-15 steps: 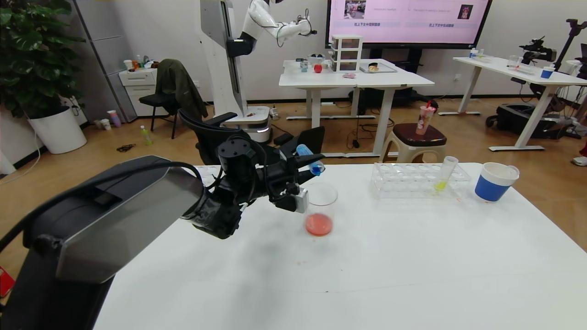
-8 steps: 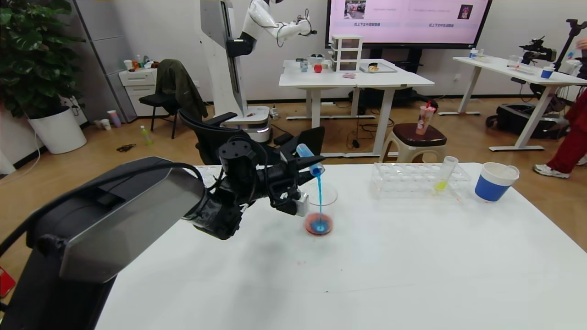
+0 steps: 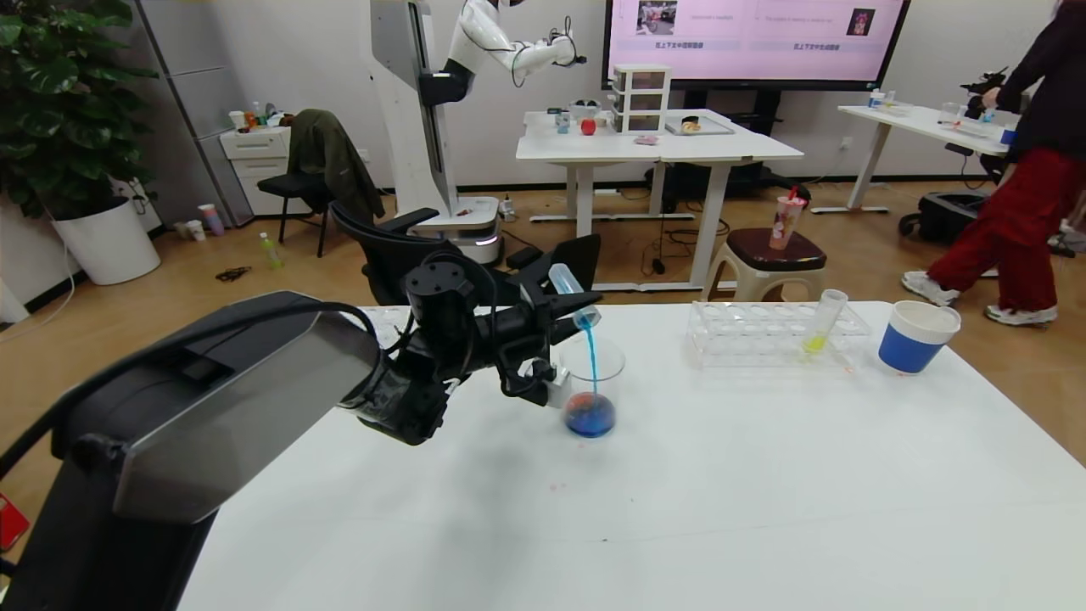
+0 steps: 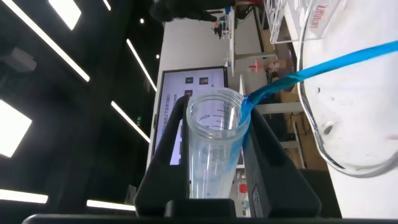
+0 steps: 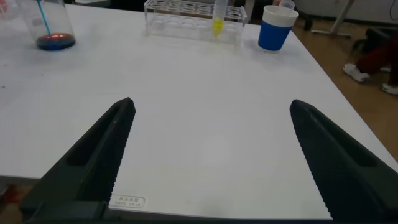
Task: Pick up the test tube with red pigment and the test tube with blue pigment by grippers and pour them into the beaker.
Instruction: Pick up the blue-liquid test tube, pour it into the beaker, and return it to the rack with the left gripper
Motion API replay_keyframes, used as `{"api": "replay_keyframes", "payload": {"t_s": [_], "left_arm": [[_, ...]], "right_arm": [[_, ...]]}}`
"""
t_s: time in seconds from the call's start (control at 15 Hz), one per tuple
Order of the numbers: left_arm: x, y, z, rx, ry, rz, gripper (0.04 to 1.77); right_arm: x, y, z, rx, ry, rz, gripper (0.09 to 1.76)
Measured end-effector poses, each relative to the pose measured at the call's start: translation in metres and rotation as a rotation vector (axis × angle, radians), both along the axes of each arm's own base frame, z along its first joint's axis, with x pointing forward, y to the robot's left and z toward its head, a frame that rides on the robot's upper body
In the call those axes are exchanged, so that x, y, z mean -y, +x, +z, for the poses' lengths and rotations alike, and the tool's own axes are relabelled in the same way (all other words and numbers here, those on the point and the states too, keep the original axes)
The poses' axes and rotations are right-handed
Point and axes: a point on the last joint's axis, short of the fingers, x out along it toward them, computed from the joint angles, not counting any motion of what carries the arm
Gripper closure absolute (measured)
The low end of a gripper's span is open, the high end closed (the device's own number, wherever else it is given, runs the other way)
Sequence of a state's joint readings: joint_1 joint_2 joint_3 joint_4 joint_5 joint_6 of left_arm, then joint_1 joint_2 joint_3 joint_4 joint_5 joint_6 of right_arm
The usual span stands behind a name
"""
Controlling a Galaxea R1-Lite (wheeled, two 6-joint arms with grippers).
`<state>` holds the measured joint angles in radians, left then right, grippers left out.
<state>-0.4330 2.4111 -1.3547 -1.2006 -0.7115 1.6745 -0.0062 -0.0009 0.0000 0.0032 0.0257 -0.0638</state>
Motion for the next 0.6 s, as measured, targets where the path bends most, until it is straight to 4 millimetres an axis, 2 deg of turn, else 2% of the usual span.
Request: {"api": "replay_keyframes", "payload": {"t_s": [0.6], "left_arm": [[-0.002,0.0013,-0.0015,0.03,0.01,-0.008,1.3]], "right_arm": [[0.0,0.0,0.0,0.0,0.0,0.0,0.11]]}}
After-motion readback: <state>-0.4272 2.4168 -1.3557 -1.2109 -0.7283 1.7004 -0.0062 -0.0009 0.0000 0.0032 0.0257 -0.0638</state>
